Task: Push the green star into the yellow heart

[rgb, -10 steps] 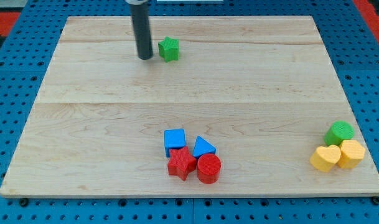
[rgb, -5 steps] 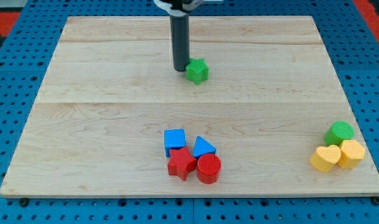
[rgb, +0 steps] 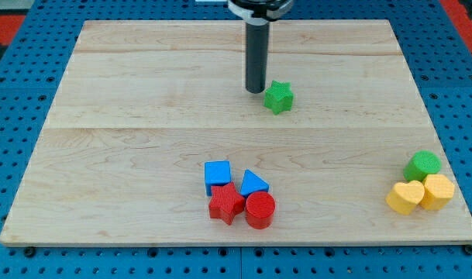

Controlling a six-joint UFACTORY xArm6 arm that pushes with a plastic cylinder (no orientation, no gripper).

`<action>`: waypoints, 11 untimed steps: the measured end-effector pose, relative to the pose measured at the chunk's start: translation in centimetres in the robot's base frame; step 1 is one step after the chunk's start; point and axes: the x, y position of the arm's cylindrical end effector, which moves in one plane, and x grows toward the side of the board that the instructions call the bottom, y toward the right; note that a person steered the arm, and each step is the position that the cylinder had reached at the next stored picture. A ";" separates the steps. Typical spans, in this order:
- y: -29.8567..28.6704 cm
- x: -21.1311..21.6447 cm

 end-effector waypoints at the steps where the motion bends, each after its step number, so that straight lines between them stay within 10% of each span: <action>1: 2.9 3.5; 11: 13.8 13.4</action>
